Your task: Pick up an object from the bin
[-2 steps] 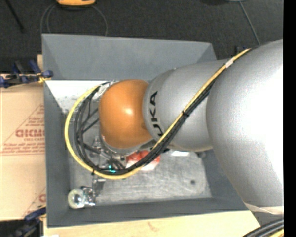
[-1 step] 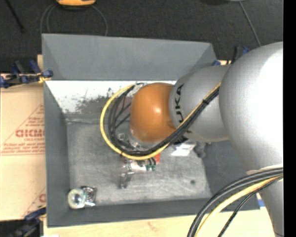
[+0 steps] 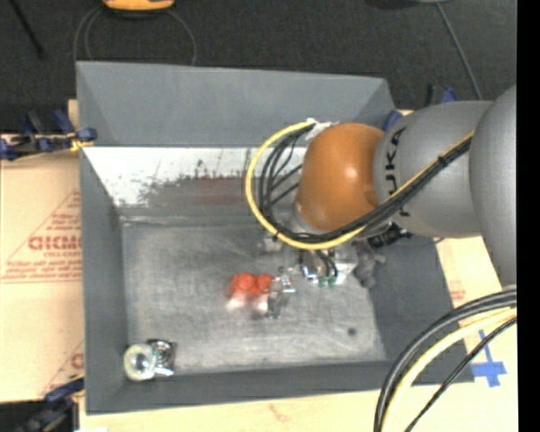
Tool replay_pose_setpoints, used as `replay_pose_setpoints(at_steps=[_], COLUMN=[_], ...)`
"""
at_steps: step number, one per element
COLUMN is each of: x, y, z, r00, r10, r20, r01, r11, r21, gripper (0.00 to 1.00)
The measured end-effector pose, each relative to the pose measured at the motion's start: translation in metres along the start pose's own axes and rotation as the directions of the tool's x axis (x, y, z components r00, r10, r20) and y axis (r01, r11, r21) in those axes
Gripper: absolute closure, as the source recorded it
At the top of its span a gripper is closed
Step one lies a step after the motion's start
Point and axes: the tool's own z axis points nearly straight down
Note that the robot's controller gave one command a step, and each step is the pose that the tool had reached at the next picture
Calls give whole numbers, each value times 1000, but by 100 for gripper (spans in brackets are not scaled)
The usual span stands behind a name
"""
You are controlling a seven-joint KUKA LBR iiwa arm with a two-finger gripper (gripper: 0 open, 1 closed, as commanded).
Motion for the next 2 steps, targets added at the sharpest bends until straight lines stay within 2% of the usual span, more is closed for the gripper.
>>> replay_pose_setpoints(at_steps=[1,2], x=[-8,1], y=[-6,7], z=[-19,29], r00=[998,994], r10=[61,112], r20=[0,4], r01=[-61,-112], r11=[998,994], r21=[-4,-4], gripper=[0,0])
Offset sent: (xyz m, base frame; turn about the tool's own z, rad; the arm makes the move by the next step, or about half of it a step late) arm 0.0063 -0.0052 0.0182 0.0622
